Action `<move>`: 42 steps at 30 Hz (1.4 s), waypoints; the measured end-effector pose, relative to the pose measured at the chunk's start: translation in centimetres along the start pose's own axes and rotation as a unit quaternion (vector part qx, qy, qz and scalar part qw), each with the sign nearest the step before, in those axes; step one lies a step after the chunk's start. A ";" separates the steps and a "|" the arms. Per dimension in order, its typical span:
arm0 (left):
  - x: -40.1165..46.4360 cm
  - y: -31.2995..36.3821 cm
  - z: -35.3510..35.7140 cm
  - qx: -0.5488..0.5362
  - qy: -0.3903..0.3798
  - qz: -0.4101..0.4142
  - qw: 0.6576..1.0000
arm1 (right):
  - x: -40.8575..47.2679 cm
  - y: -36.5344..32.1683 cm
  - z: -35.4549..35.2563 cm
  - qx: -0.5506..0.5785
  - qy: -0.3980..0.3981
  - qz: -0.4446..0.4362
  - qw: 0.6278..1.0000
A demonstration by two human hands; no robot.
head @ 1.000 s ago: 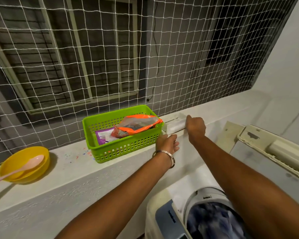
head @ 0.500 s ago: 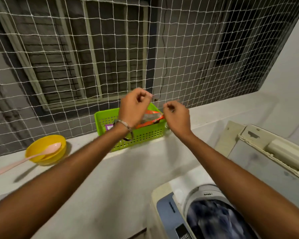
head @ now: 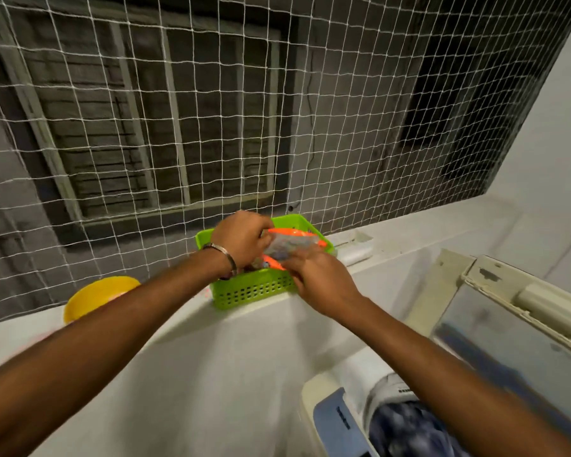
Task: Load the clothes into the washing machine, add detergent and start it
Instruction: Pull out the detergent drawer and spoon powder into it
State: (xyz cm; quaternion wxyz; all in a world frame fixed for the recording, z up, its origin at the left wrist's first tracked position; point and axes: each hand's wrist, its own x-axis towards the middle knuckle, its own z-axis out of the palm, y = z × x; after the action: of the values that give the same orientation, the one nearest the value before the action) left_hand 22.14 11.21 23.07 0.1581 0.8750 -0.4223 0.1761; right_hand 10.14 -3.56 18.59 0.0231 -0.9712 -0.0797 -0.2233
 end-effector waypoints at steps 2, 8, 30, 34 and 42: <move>-0.6 -0.9 0.2 -0.057 0.050 -0.012 0.997 | -0.3 -0.7 -0.2 -0.047 0.032 -0.025 0.998; -2.7 -1.9 1.6 -0.121 0.133 -0.014 0.984 | 1.3 -2.5 -1.4 -0.078 0.044 0.016 0.996; -3.0 -2.1 3.1 -0.182 0.143 -0.048 0.972 | 8.8 -3.7 -1.1 -0.156 -0.268 0.149 0.939; -3.1 -2.1 3.1 -0.204 0.138 -0.066 0.967 | 9.0 -4.1 -0.7 -0.202 -0.250 0.153 0.934; -3.2 -2.0 3.1 -0.217 0.142 -0.092 0.961 | 8.7 -3.7 0.2 -0.206 -0.150 0.125 0.959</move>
State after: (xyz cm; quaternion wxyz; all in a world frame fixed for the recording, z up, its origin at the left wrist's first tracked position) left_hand 22.44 13.31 18.67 0.4185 0.8207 -0.3410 0.1871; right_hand 17.35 1.40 22.31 -0.1624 -0.9794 0.0874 -0.0822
